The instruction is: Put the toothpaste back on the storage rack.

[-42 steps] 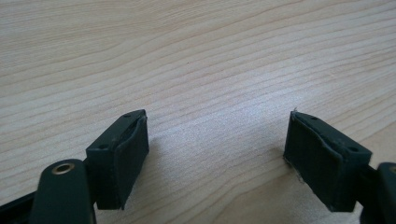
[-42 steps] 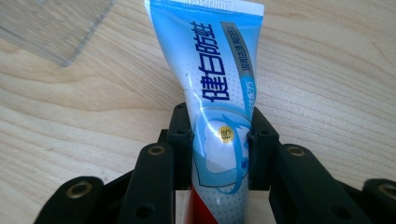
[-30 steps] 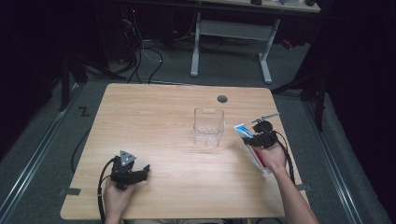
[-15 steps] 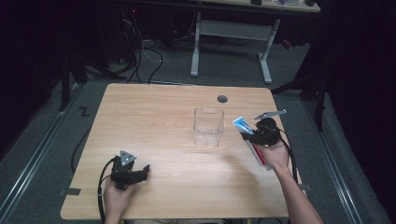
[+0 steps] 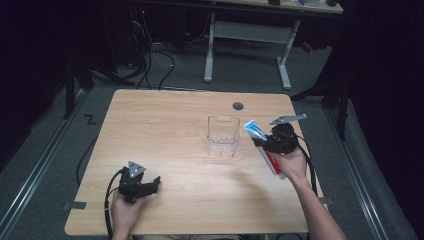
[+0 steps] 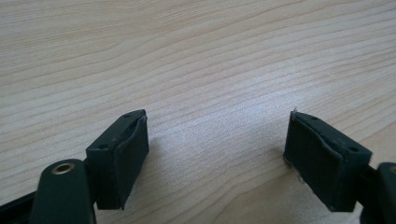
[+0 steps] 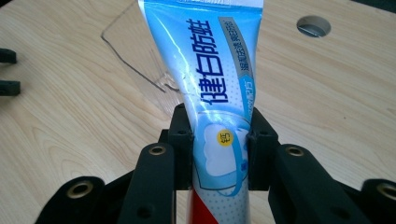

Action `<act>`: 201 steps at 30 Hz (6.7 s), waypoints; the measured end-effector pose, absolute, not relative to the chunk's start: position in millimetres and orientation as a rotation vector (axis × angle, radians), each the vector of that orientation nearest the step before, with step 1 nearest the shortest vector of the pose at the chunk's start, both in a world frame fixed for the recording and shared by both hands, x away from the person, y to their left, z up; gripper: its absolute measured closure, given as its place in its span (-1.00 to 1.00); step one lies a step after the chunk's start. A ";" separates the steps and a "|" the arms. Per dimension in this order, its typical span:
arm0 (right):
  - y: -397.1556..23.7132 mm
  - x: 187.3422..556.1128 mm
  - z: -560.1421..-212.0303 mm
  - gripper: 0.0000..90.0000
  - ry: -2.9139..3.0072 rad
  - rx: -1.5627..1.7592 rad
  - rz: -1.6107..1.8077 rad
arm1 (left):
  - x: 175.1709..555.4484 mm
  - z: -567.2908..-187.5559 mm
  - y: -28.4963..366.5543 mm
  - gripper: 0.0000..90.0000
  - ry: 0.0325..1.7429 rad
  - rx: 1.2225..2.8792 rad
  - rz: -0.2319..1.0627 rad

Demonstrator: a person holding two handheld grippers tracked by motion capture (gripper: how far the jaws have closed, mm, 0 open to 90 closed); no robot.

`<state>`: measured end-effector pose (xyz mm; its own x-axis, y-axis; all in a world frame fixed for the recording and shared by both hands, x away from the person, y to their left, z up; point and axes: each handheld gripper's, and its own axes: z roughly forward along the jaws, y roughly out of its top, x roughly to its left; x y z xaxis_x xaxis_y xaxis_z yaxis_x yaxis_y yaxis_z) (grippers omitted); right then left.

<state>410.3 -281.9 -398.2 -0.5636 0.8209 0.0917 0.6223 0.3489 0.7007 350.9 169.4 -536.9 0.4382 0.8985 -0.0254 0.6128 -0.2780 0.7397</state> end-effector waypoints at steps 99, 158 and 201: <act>-177.8 507.8 -359.1 0.49 2.179 1.121 1.282 | 350.9 -537.0 169.9 -0.51 1.266 2.003 0.530; -187.8 498.8 -403.4 0.47 2.290 1.154 1.143 | 350.8 -536.9 169.5 -0.51 1.267 2.003 0.530; -174.9 497.4 -430.2 0.41 2.342 1.148 1.089 | 350.9 -537.0 169.7 -0.51 1.267 2.002 0.528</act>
<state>497.4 -174.9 -430.2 -0.6290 0.7759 0.0480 0.5369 0.3890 0.7486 350.9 169.7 -537.0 0.4385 0.8983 -0.0267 0.6133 -0.2774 0.7395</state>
